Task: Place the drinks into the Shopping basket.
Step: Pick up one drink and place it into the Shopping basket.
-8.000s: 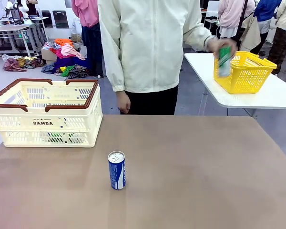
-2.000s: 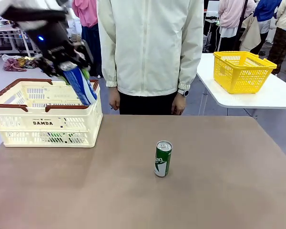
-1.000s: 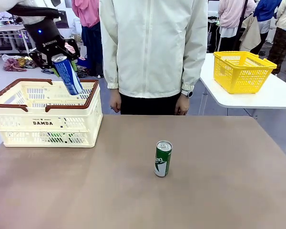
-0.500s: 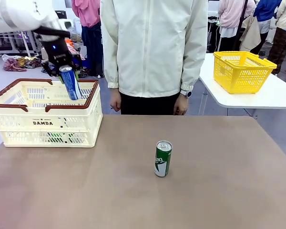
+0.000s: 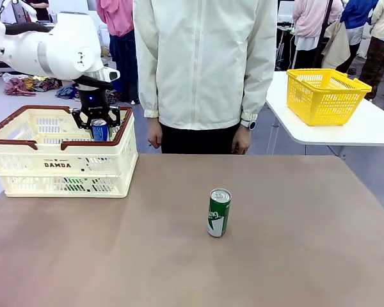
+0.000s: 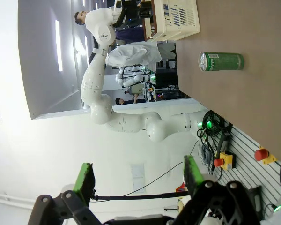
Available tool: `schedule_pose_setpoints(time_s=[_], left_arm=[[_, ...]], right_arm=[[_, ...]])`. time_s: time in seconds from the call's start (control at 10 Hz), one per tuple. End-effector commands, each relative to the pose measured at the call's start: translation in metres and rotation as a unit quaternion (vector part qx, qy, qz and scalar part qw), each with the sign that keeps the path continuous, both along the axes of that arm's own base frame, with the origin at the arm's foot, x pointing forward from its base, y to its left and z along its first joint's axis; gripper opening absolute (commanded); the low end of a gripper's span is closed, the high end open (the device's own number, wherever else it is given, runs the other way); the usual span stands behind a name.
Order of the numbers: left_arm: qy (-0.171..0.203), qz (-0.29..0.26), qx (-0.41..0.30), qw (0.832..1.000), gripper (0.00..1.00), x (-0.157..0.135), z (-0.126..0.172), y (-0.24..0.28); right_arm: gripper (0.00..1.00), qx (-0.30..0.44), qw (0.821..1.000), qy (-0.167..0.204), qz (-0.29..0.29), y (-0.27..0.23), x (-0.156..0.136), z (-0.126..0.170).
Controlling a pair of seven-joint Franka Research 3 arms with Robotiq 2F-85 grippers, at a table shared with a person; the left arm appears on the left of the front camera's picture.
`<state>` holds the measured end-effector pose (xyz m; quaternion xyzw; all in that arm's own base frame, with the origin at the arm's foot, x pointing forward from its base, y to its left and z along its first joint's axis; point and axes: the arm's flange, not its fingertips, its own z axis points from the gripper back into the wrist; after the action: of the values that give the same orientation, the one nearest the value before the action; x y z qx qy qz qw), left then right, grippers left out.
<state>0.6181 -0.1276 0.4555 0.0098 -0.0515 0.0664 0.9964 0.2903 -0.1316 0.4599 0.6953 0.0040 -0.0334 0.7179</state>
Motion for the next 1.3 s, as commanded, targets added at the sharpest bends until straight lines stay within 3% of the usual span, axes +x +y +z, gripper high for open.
schedule_pose_setpoints(time_s=[0.0, 0.1, 0.2, 0.3, 0.4, 0.9, 1.0, 1.2], left_arm=[[-0.008, -0.007, 0.007, 1.000, 0.00, -0.006, 0.003, 0.003], [-0.004, -0.011, 0.002, 1.000, 0.00, -0.006, -0.001, 0.002], [-0.003, -0.013, 0.001, 1.000, 0.18, -0.006, -0.002, 0.000], [0.004, -0.010, -0.001, 1.000, 0.75, -0.006, -0.005, 0.000], [0.008, -0.011, -0.005, 1.000, 1.00, -0.006, -0.007, 0.000], [-0.009, 0.002, -0.019, 1.000, 1.00, -0.010, 0.007, 0.011], [-0.022, 0.004, -0.030, 0.999, 1.00, -0.015, 0.023, 0.017], [-0.076, 0.015, -0.056, 0.995, 1.00, -0.037, 0.084, 0.044]], right_arm=[[1.00, 0.006, 1.000, 0.008, 0.000, 0.000, -0.001, 0.005], [1.00, 0.006, 1.000, 0.008, 0.000, 0.000, -0.001, 0.005], [1.00, 0.006, 1.000, 0.008, 0.000, 0.000, -0.001, 0.005], [1.00, 0.006, 1.000, 0.008, 0.000, 0.000, -0.001, 0.005], [1.00, 0.006, 1.000, 0.008, 0.000, 0.000, -0.001, 0.005], [1.00, 0.006, 1.000, 0.008, 0.000, 0.000, -0.001, 0.005], [1.00, 0.006, 1.000, 0.008, 0.000, 0.000, -0.001, 0.005], [1.00, 0.006, 1.000, 0.008, 0.000, 0.000, -0.001, 0.005]])
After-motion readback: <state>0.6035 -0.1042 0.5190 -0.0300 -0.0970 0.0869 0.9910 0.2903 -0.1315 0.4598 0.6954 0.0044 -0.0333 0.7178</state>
